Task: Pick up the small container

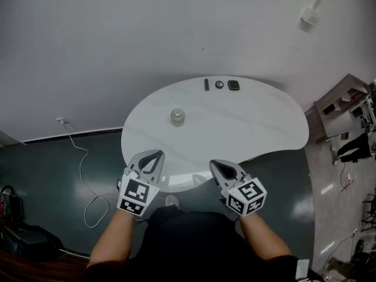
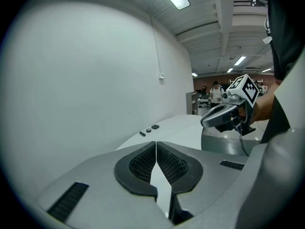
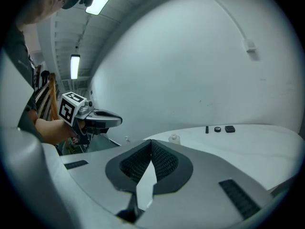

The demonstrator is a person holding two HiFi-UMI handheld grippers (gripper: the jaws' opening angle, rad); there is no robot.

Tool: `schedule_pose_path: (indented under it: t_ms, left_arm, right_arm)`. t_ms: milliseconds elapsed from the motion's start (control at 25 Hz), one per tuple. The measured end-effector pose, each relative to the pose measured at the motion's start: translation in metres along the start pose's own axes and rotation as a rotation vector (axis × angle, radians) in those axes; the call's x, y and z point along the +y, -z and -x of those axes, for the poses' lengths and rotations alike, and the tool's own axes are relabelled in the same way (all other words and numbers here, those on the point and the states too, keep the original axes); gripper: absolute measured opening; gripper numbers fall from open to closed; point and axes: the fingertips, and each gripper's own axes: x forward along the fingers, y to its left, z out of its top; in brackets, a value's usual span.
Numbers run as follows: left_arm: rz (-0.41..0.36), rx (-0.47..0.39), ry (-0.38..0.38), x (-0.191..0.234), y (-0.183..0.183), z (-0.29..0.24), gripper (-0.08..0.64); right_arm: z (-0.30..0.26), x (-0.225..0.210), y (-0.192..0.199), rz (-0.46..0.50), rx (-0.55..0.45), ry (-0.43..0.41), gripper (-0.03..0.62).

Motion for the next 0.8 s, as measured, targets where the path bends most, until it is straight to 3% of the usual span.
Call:
schedule_pose_path:
  t_ms: [400, 800]
  left_arm:
    - [-0.009, 0.004, 0.071, 0.037, 0.021, -0.026, 0.018]
    - [0.012, 0.015, 0.042, 0.056, 0.020, -0.064, 0.018]
  right_arm:
    - [-0.032, -0.002, 0.000, -0.010, 0.019, 0.088, -0.006]
    - [-0.051, -0.041, -0.003, -0.039, 0.024, 0.098, -0.006]
